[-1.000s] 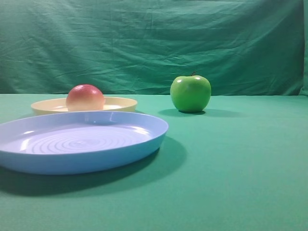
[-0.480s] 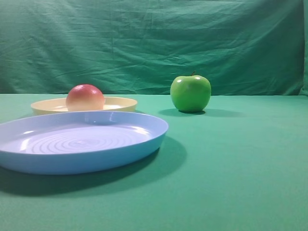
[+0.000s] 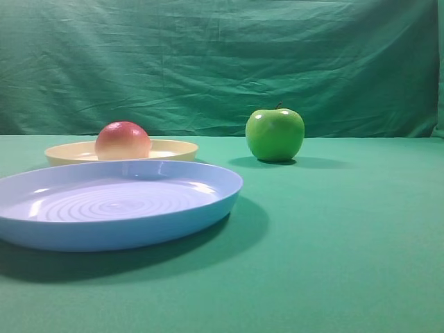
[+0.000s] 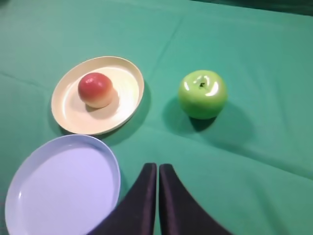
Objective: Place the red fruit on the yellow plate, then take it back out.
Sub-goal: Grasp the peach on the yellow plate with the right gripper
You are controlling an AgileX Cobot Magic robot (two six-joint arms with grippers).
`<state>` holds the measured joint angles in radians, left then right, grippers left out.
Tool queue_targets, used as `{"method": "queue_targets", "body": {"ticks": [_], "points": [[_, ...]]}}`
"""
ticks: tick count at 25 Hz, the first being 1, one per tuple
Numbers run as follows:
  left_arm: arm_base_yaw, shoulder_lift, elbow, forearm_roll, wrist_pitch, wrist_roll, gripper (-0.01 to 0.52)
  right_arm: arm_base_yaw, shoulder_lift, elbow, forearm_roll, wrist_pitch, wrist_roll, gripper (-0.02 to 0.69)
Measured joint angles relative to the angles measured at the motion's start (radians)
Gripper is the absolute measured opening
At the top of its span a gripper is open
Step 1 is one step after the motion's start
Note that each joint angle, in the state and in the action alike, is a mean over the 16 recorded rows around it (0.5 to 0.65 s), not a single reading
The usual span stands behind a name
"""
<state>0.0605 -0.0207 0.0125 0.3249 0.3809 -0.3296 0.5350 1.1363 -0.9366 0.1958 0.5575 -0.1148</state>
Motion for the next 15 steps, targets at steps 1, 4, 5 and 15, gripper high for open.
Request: {"method": "queue_targets", "body": {"ticks": [1,4,5,15], "points": [[0.0,0.0,0.0,0.0,0.0,0.0,0.0,0.002,0.029,-0.011,0.01,-0.006,-0.01,0.0],[0.0,0.0,0.0,0.0,0.0,0.0,0.0,0.014,0.125,-0.062,0.034,-0.019,-0.053,0.0],[0.0,0.0,0.0,0.0,0.0,0.0,0.0,0.019,0.16,-0.085,0.038,-0.022,-0.069,0.0],[0.0,0.0,0.0,0.0,0.0,0.0,0.0,0.083,0.566,-0.426,0.13,0.018,-0.333,0.0]]}}
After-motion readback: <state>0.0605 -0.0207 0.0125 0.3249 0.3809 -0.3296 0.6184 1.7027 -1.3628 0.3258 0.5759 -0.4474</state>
